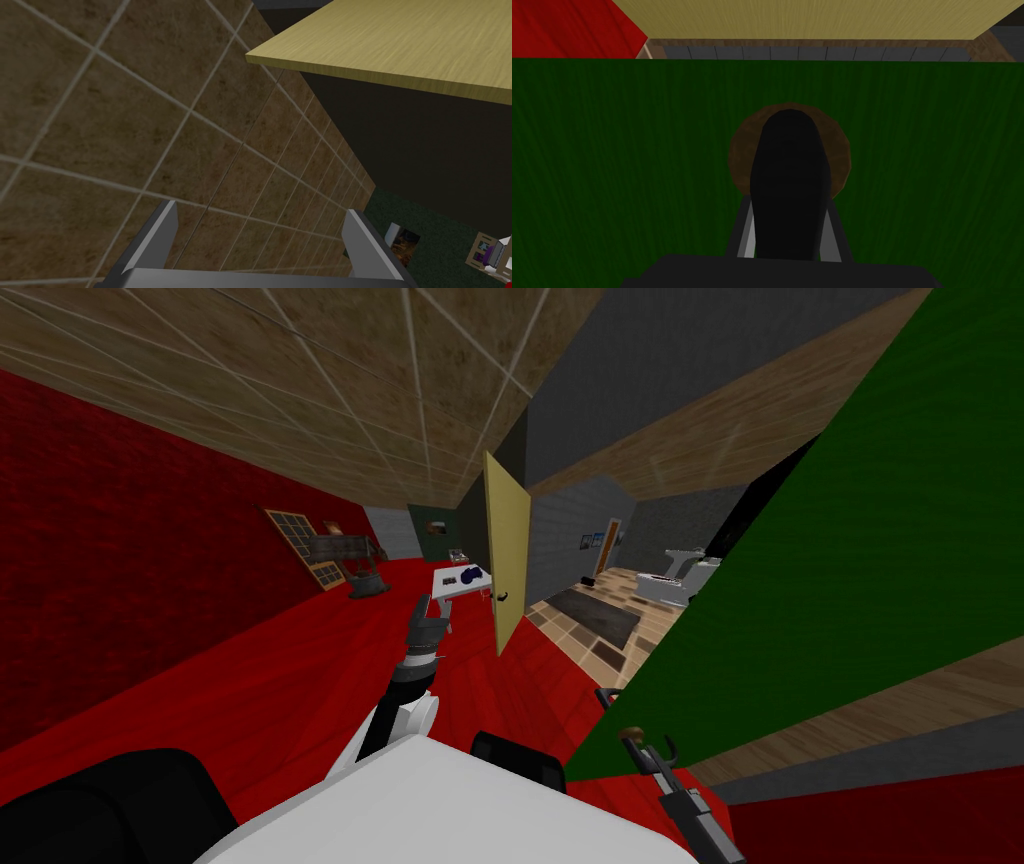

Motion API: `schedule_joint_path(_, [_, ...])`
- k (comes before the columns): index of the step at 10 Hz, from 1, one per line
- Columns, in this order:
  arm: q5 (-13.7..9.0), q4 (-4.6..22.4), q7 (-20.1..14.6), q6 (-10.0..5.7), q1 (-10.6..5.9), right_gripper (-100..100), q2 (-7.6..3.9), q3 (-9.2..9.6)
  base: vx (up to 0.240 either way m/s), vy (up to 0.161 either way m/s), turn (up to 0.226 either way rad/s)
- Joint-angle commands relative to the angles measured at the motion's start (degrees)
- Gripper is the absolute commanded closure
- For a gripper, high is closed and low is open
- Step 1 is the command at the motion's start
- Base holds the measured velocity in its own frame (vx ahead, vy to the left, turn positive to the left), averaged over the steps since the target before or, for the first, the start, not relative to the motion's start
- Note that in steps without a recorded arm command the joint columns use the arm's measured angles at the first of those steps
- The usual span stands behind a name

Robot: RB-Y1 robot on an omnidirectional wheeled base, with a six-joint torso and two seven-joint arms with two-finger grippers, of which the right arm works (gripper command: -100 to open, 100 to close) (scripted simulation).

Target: Pull the door open

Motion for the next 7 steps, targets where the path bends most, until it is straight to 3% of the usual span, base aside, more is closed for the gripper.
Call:
schedule_joint_path(1, [0.32, -2.86, -0.24, 1.61, 2.86, 100, -0.26, 0.44, -0.038, -0.017, 0.040])
schedule_joint_path(2, [0.51, -6.18, -0.29, 0.95, 4.48, 100, -0.39, 0.66, -0.033, -0.015, 0.026])
schedule_joint_path(3, [0.51, -8.87, -0.29, 2.04, 4.48, 100, -0.39, 0.66, -0.028, -0.010, 0.013])
schedule_joint_path(4, [0.51, -6.23, -0.29, 0.95, 4.48, 100, -0.39, 0.66, -0.005, 0.002, -0.015])
schedule_joint_path(7, [0.82, -6.15, -0.37, -0.11, 5.11, 100, -0.60, 1.02, -0.029, -0.016, 0.038])
